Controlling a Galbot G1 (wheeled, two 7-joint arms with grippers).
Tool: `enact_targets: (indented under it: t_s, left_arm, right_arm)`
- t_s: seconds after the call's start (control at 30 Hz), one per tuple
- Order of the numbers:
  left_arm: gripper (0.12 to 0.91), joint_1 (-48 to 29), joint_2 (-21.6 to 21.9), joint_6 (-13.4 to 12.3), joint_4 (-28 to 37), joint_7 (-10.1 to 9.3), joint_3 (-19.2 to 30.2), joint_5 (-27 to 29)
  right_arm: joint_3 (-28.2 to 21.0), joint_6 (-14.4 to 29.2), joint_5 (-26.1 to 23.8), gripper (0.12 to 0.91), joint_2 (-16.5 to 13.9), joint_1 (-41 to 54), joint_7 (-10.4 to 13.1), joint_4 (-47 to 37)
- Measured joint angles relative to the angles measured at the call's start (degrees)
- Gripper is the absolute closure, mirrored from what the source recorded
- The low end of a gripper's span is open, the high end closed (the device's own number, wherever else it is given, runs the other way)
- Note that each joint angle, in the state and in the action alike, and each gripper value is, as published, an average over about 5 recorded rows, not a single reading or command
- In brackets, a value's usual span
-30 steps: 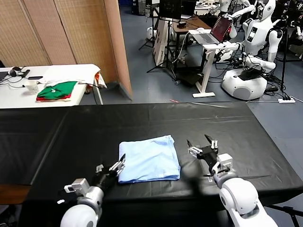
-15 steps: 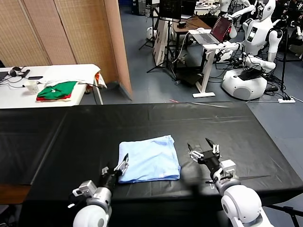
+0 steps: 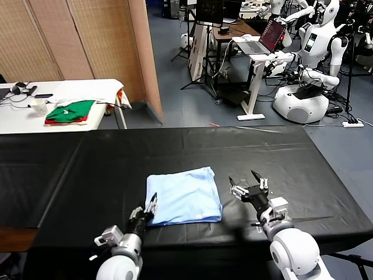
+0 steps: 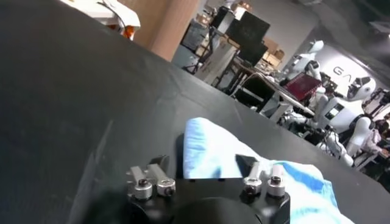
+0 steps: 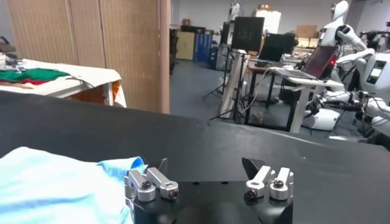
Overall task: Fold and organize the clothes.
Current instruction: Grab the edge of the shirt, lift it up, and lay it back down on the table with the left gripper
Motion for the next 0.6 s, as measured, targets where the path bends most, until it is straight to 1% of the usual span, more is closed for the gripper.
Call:
enact_targets:
  t_s: [0.03, 0.07, 0.13, 0.17, 0.27, 0.4, 0.5, 0.6]
  left_arm:
    - [0.699, 0.0, -0.1, 0.0, 0.0, -0.15, 0.0, -0.4]
    - [0.754, 0.0, -0.2, 0.0, 0.0, -0.27, 0.0, -0.8]
    - [0.835, 0.0, -0.3, 0.0, -0.1, -0.57, 0.0, -1.1]
    - [0.854, 0.0, -0.2, 0.1, -0.3, -0.76, 0.0, -1.0]
    - [0.856, 0.1, 0.5, 0.8, -1.0, -1.34, 0.0, 0.7]
    - [0.863, 0.8, 2.9, 2.3, -2.5, -1.10, -0.2, 6.8]
    - [0.863, 1.3, 6.7, 3.6, -3.8, -0.79, -1.1, 10.4]
    - [0.863, 1.5, 12.2, 4.1, -4.8, -0.73, -2.6, 11.9]
  right_arm:
    - [0.0, 0.0, 0.0, 0.118, 0.0, 0.0, 0.0, 0.0]
    - [0.0, 0.0, 0.0, 0.118, 0.1, 0.0, 0.0, 0.1]
    - [0.1, 0.0, -0.1, 0.118, 0.1, 0.0, 0.0, 0.1]
    - [0.1, 0.0, -0.1, 0.118, 0.1, -0.1, 0.0, 0.2]
    - [0.4, 0.0, -0.1, 0.118, 0.2, -0.4, 0.1, 0.5]
    - [1.1, 0.1, -0.2, 0.118, 0.2, -1.1, 0.1, 0.8]
    - [1.7, 0.1, -0.2, 0.118, 0.5, -1.8, 0.1, 1.1]
    - [2.3, 0.1, -0.3, 0.118, 0.8, -2.6, 0.2, 1.5]
